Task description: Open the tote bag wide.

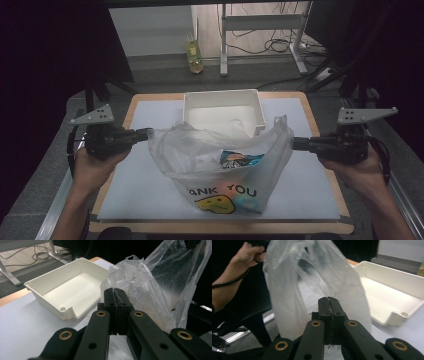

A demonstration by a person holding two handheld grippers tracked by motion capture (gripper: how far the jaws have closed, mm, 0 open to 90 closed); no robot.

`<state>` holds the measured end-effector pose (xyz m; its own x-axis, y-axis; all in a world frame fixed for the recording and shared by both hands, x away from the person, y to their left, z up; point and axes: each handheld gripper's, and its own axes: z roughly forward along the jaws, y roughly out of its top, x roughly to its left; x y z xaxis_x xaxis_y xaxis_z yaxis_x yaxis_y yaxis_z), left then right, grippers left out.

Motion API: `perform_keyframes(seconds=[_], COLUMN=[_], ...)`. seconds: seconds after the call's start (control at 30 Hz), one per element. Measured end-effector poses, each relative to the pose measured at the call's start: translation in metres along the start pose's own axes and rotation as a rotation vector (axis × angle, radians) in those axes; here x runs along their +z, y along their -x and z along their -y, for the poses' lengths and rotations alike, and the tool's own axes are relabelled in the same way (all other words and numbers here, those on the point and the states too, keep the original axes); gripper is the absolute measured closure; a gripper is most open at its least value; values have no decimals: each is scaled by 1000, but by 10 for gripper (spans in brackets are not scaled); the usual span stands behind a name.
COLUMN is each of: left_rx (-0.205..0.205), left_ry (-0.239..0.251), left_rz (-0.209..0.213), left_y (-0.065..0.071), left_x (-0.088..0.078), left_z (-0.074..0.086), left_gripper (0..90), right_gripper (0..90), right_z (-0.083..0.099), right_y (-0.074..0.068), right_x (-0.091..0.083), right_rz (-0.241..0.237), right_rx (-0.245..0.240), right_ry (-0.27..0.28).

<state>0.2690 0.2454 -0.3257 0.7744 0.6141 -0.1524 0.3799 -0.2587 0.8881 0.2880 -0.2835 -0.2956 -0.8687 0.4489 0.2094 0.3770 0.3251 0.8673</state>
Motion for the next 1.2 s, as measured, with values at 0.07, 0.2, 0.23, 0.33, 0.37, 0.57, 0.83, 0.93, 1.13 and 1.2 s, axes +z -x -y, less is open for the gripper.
perform_keyframes(seconds=[0.07, 0.2, 0.23, 0.33, 0.37, 0.57, 0.83, 0.93, 1.13, 1.2], left_rx=[-4, -11, -10, -4, -4, 21, 53, 63, 68, 64], left_ry=[-5, -18, -22, -42, -42, -79, -116, -132, -154, -176], left_rz=[16, 50, 60, 87, 87, 116, 157, 177, 209, 204], left_y=[1, 3, 3, 8, 8, 18, 31, 36, 40, 41], left_x=[4, 14, 17, 26, 26, 39, 56, 66, 81, 89], left_z=[3, 10, 11, 16, 16, 26, 41, 50, 64, 72], left_gripper=[889, 889, 889, 888, 888, 884, 881, 881, 877, 877], right_gripper=[893, 893, 893, 893, 893, 893, 893, 893, 893, 893], right_z=[0, 3, 3, 8, 10, 20, 43, 50, 68, 77], right_y=[-3, -4, -4, -4, -3, -2, 2, 3, 7, 9], right_x=[6, 18, 18, 30, 32, 46, 63, 67, 78, 83], right_rz=[-19, -39, -39, -54, -59, -72, -89, -85, -93, -91], right_rx=[-5, -7, -7, -6, -4, 4, 25, 29, 54, 62], right_ry=[-13, -37, -37, -59, -63, -94, -131, -144, -168, -185])
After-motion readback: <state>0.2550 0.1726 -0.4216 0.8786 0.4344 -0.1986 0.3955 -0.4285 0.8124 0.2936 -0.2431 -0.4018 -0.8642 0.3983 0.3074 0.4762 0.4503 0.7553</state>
